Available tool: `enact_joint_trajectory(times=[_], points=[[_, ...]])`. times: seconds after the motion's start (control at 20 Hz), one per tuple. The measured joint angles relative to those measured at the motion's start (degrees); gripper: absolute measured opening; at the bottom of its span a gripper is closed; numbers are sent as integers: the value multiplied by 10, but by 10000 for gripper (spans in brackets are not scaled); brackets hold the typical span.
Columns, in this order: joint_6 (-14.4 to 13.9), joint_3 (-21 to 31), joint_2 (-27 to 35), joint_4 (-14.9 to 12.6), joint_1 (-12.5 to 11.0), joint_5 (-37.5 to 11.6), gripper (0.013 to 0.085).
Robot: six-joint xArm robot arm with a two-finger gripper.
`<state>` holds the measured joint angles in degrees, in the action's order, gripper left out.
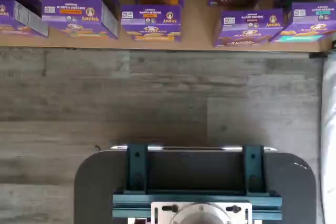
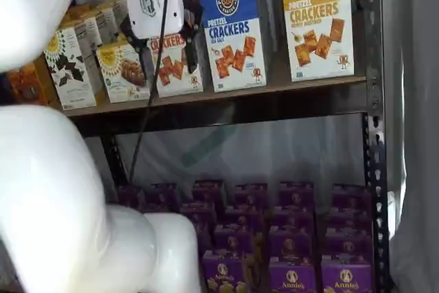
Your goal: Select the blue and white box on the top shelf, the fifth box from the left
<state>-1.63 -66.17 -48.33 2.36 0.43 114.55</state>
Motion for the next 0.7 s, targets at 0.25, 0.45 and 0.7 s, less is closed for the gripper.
enact_joint_trajectory(times=[0.25, 0.45, 0.7], points=[[14, -4, 4, 30, -27, 9, 850], [8, 1, 1, 15, -14, -4, 850], [11, 2, 9, 1, -10, -56, 850]])
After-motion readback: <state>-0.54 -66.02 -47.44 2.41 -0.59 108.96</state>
